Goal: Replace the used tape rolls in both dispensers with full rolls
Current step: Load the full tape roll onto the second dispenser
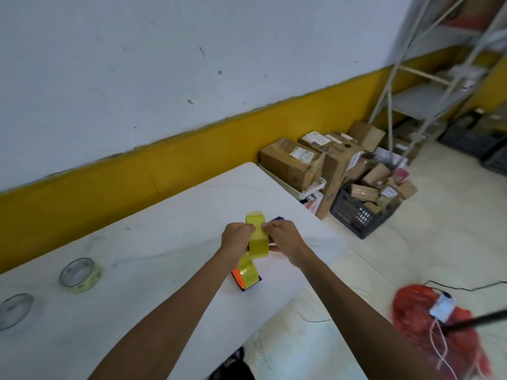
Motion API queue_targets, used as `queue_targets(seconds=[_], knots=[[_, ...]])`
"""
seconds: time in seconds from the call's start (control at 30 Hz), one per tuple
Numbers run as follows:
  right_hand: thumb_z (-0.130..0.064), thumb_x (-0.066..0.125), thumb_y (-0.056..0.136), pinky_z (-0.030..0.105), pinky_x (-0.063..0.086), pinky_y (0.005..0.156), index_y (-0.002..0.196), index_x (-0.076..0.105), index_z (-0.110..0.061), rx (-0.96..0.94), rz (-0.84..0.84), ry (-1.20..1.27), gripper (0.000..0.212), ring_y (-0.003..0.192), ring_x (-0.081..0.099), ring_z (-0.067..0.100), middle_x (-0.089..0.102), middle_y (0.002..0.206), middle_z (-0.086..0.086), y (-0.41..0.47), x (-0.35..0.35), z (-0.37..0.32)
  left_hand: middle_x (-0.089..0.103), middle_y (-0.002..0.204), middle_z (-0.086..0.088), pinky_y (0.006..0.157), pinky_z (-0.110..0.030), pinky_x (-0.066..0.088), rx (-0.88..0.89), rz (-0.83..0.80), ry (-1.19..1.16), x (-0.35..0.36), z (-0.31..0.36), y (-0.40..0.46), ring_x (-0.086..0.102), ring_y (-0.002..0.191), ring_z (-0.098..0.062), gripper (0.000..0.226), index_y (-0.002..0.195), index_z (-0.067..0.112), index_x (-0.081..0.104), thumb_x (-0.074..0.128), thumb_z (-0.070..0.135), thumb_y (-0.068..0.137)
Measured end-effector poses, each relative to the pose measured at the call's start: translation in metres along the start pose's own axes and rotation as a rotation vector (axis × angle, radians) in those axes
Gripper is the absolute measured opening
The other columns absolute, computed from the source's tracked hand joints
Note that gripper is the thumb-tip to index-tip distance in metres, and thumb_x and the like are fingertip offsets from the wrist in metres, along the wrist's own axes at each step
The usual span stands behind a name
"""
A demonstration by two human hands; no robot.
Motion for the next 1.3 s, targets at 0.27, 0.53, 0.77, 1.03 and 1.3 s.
queue_targets(seconds=[0.27,0.53,0.77,1.03,1.3], knots=[[-0.022,0.057,0.094,0.036,0.060,0.070,0.090,0.065,-0.002,0.046,0.125,-0.033,0.022,0.086,0.064,0.027,0.064,0.095,0.016,0.034,-0.081,-0.003,0.069,0.105,-0.021,0.087,-0.053,0.059,-0.023,-0.071,0.030,0.084,0.015,0.041,0.067,0.100,-0.038,0.019,0.090,0.005,0.067,0.060,0.019,0.078],[-0.021,0.056,0.094,0.044,0.057,0.088,0.079,0.061,-0.014,0.109,0.136,-0.051,0.017,0.085,0.067,0.024,0.068,0.088,0.008,0.100,-0.141,-0.009,0.070,0.098,-0.021,0.085,-0.055,0.058,-0.057,-0.041,0.044,0.151,0.029,0.102,0.067,0.096,-0.040,0.016,0.069,0.011,0.060,0.059,0.027,0.069],[-0.025,0.058,0.094,0.036,0.057,0.077,0.085,0.061,-0.013,0.112,0.078,-0.039,0.015,0.082,0.068,0.019,0.069,0.090,0.006,0.141,-0.165,-0.017,0.071,0.098,-0.021,0.088,-0.055,0.057,-0.090,-0.031,0.041,0.185,0.036,0.141,0.068,0.095,-0.038,0.019,0.073,0.012,0.063,0.055,0.028,0.068],[-0.021,0.055,0.096,0.024,0.052,0.059,0.085,0.061,-0.014,0.106,-0.015,-0.084,0.014,0.077,0.066,0.013,0.066,0.087,0.002,0.166,-0.177,-0.016,0.069,0.101,-0.019,0.088,-0.054,0.057,-0.126,0.031,0.011,0.201,0.038,0.148,0.067,0.096,-0.037,0.022,0.084,0.008,0.066,0.057,0.025,0.075],[-0.020,0.056,0.096,0.025,0.052,0.059,0.083,0.063,-0.010,0.134,-0.184,-0.140,0.017,0.071,0.065,0.013,0.065,0.078,0.002,0.192,-0.179,0.005,0.067,0.096,-0.018,0.090,-0.051,0.057,-0.196,0.163,-0.052,0.210,0.016,0.148,0.067,0.096,-0.037,0.011,0.072,0.012,0.061,0.056,0.022,0.074]])
Point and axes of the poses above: each hand's wrist, its own y-axis towards the middle knuckle, its own x-axis out of the palm, z = x × y, the point moved 9 cm from there along y, towards the middle knuckle
